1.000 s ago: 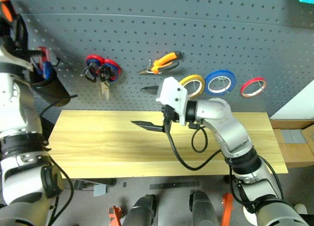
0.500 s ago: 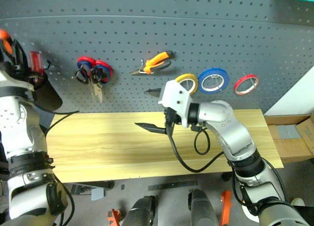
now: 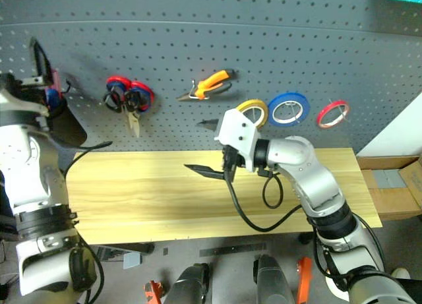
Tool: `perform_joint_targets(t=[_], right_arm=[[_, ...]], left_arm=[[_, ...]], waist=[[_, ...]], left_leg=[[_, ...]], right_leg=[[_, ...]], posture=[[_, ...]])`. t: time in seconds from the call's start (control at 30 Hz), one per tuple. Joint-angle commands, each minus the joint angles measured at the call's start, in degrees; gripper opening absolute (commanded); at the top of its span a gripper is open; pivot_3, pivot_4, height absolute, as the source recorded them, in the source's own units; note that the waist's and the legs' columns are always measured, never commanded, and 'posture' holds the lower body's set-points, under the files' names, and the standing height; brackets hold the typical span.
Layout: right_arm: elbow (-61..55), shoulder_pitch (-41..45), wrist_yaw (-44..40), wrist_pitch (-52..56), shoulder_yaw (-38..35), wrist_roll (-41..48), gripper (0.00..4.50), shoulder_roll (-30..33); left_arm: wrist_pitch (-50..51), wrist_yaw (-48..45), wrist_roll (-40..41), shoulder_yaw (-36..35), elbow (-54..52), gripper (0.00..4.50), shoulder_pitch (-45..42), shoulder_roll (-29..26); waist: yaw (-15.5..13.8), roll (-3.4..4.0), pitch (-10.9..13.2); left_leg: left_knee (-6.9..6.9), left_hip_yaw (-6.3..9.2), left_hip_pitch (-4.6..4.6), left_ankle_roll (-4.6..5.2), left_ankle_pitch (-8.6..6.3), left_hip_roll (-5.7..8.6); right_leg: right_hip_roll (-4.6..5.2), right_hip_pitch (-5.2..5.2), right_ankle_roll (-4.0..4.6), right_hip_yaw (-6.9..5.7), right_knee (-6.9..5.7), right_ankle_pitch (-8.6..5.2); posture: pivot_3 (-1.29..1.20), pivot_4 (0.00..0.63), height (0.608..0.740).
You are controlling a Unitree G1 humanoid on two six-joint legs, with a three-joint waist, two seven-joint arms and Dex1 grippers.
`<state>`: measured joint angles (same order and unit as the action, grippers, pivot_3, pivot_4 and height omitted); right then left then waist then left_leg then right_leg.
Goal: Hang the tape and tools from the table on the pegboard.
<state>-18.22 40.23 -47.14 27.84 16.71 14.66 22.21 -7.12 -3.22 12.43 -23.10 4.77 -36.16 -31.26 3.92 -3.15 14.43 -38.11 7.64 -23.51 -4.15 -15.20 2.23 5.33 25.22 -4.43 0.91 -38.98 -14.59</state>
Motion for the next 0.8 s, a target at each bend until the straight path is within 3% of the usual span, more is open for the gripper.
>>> perform_joint_targets(t=[0.03,0.27,0.43,0.6,0.8], right_arm=[[-2.92,-1.80,0.76,-1.58,-3.14,0.82,4.50,0.85],[-10.61,-11.55,2.59,1.40,-8.88,5.13,4.50,3.35],[-12.65,-19.71,7.39,2.16,-10.48,3.37,4.50,4.52],[-9.14,-26.37,13.32,-2.34,-11.45,-0.45,4.50,2.68],[1.39,-33.66,21.37,-11.54,-13.98,-5.84,4.50,-1.37]], left_arm=[[1.83,-3.36,0.93,4.51,-9.23,4.47,-1.39,0.41],[15.05,-13.46,6.81,16.00,-23.41,4.47,10.59,2.81],[29.03,-11.79,9.33,17.72,-26.16,4.47,21.60,4.77],[31.86,-8.51,7.81,16.22,-24.62,4.47,27.91,8.01],[28.60,-7.75,3.27,17.66,-21.15,4.47,33.09,10.42]], waist=[[-0.22,-0.01,-0.31],[-0.27,0.73,-1.38],[0.26,0.96,-1.54],[0.10,1.05,-1.89],[-0.54,1.29,-4.68]], left_leg=[[0.00,0.00,-0.01,0.00,0.00,0.00],[0.02,-0.09,0.02,0.01,-0.01,0.01],[0.10,-0.16,0.62,0.28,-0.13,-0.07],[0.07,-0.15,1.15,0.31,-0.12,-0.12],[0.12,-0.20,1.36,0.30,-0.11,-0.12]], right_leg=[[0.00,-0.01,0.00,0.00,0.00,0.00],[0.01,-0.05,0.00,0.08,0.02,0.00],[-0.11,-0.65,0.00,0.17,-0.04,-0.01],[-0.18,-1.25,0.00,0.14,-0.01,-0.01],[-0.18,-1.44,0.02,0.16,0.07,0.01]], posture=[[-0.03,0.168,0.740],[-0.05,0.166,0.740],[-0.07,0.156,0.740],[-0.08,0.132,0.740],[-0.08,0.072,0.740]])
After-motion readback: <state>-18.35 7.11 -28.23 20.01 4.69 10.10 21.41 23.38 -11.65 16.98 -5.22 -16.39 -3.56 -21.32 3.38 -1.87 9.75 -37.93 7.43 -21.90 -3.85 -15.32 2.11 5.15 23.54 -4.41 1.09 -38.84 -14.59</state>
